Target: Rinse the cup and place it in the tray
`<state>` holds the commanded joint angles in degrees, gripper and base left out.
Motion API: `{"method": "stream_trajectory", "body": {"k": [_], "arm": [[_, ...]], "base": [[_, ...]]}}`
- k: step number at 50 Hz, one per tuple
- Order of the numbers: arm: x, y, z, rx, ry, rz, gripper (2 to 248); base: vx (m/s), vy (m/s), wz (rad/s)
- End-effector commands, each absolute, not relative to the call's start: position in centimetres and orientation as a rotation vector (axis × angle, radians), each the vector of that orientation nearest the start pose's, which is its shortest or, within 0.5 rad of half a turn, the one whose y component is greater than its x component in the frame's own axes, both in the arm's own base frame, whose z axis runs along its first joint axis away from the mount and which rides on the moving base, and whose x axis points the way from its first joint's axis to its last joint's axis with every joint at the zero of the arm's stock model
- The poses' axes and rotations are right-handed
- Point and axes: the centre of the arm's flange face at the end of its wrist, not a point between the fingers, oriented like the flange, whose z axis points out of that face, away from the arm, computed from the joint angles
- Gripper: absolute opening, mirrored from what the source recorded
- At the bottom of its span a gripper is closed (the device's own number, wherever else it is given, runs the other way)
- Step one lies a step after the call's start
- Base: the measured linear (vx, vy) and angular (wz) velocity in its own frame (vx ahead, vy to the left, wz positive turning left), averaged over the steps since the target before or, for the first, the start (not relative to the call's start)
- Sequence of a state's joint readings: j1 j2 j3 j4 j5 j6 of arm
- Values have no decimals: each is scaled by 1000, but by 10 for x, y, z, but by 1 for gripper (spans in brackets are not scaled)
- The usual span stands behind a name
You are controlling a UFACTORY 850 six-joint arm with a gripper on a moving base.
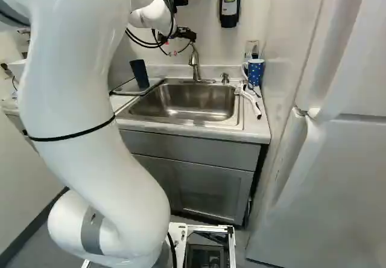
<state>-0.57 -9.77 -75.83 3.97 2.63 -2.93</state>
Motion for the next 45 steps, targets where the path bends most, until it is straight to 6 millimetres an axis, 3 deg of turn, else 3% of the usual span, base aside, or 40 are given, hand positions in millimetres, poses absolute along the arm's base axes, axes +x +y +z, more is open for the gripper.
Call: {"method": "stream_trajectory", "body": {"k": [22, 45], "arm": [[563, -30, 681, -2616, 95, -1777, 247], [517, -40, 681, -2634, 127, -1770, 247]], "base": [[0, 0, 0], [0, 0, 0]]}}
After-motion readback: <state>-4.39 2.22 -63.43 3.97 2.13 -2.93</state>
